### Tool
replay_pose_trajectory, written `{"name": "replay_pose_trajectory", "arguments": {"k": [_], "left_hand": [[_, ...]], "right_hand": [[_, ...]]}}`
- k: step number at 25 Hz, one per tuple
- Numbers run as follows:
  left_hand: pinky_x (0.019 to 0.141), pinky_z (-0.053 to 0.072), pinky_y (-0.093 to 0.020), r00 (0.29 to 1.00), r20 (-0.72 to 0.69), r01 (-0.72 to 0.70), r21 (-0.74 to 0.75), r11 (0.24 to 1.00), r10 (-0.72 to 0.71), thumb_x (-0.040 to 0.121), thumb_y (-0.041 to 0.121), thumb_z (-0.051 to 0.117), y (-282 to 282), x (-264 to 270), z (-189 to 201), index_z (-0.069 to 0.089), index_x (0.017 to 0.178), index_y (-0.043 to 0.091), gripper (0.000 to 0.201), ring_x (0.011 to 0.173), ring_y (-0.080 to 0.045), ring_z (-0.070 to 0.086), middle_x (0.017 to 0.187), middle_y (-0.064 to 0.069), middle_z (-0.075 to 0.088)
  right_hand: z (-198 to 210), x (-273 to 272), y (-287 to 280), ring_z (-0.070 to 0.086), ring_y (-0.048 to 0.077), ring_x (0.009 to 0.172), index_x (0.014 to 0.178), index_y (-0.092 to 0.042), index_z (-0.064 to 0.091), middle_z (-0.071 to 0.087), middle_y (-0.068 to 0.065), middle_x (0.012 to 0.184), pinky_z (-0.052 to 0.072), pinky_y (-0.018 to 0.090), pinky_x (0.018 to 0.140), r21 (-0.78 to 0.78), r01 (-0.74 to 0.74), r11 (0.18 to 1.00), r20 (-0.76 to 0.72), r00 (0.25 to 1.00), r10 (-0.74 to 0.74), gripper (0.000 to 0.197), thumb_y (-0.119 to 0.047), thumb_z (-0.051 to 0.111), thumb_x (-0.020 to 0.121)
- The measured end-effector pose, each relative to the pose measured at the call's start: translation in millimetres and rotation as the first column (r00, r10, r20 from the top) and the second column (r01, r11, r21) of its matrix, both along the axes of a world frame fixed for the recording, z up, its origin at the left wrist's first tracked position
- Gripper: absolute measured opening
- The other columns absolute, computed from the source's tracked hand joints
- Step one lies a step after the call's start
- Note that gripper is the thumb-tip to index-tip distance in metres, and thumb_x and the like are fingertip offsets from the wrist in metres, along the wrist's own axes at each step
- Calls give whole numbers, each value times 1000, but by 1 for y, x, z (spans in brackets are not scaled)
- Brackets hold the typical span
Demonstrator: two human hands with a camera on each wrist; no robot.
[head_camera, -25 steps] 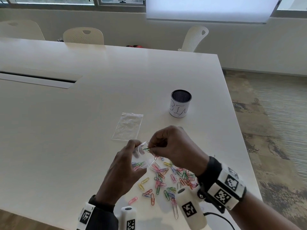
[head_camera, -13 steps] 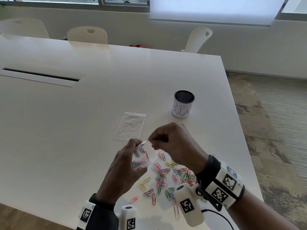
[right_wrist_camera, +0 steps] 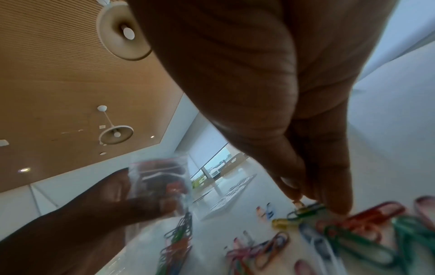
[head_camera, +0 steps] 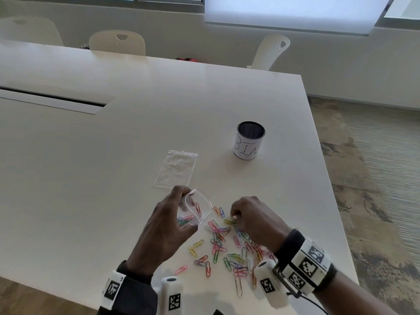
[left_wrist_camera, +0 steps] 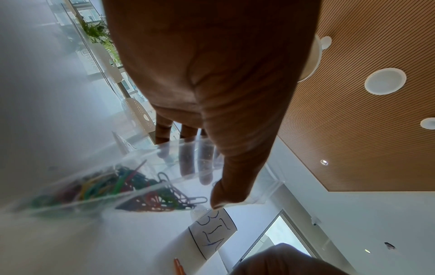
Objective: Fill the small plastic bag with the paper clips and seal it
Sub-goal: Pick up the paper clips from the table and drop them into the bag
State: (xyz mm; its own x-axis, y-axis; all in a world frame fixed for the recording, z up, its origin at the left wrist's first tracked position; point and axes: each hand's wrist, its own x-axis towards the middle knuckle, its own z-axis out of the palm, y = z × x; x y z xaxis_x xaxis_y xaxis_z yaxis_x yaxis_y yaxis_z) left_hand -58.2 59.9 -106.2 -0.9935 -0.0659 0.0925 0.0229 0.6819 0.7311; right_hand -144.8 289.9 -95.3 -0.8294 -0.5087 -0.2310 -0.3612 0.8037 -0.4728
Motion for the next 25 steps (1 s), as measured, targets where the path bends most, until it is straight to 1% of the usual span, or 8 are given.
{"name": "replay_pose_trajectory", "arguments": {"k": [2, 4, 7, 9, 12, 16, 18, 25], "left_hand": [[80, 66, -35, 1000, 1, 3, -8, 1000, -3, 80, 23, 91, 0, -1, 0, 45, 122, 44, 65, 100, -20, 71, 116, 15, 64], [78, 65, -32, 1000, -3, 5, -11, 1000, -5, 80, 26, 91, -1, 0, 1, 45, 121, 44, 65, 100, -19, 71, 116, 16, 63], [77, 65, -34, 1000, -5, 3, -9, 1000, -3, 79, 30, 93, -2, 0, 2, 45, 121, 44, 66, 99, -19, 71, 116, 17, 63], [77, 66, -35, 1000, -7, 9, -10, 1000, -9, 79, 31, 93, -3, 0, 2, 45, 122, 45, 66, 100, -19, 71, 116, 19, 62], [77, 65, -34, 1000, -20, 6, -6, 1000, -6, 79, 30, 92, -4, 1, 3, 45, 120, 45, 64, 99, -18, 71, 115, 22, 61], [76, 59, -22, 1000, -26, 0, -13, 1000, 0, 81, 22, 90, -5, 2, 2, 46, 120, 41, 62, 99, -18, 69, 113, 22, 61], [77, 58, -23, 1000, -20, -12, -14, 1000, 11, 81, 19, 90, -5, 3, 2, 47, 120, 41, 62, 100, -19, 69, 113, 21, 62], [80, 60, -25, 999, -32, -10, -19, 1000, 10, 80, 18, 90, -4, 2, 1, 46, 121, 42, 65, 102, -18, 68, 114, 21, 62]], "right_hand": [[2, 3, -8, 64, 4, 87, 118, -12, 75, 74, 4, 124, 46, 1, 67, -54, -33, 998, 21, 999, 35, 24, -8, 56, 105], [7, 0, -11, 66, 9, 105, 129, -17, 70, 70, 1, 132, 51, 12, 87, -82, -83, 993, -21, 996, 81, 28, -23, 64, 102], [10, -2, -13, 51, 15, 128, 153, -24, 44, 50, -2, 147, 49, 29, 106, 94, -276, 957, -21, 960, 279, 84, -57, 77, 84], [9, 4, -15, 46, 17, 129, 156, -27, 38, 44, -1, 147, 50, 35, 107, 190, -357, 915, -11, 931, 366, 101, -66, 81, 73], [0, 16, -18, 47, 17, 123, 150, -28, 43, 45, -1, 141, 53, 36, 103, 199, -389, 899, -38, 914, 404, 89, -62, 80, 76], [-2, 24, -20, 54, 17, 116, 133, -26, 58, 52, 0, 131, 52, 29, 97, 77, -354, 932, -20, 934, 356, 41, -40, 70, 96], [-2, 28, -20, 57, 16, 110, 123, -21, 64, 56, 2, 124, 52, 26, 94, 49, -359, 932, -57, 931, 362, 22, -31, 62, 103], [-7, 37, -22, 62, 15, 93, 114, -10, 70, 65, 6, 107, 51, 22, 81, 17, -361, 932, -178, 916, 358, 20, -19, 53, 108]]}}
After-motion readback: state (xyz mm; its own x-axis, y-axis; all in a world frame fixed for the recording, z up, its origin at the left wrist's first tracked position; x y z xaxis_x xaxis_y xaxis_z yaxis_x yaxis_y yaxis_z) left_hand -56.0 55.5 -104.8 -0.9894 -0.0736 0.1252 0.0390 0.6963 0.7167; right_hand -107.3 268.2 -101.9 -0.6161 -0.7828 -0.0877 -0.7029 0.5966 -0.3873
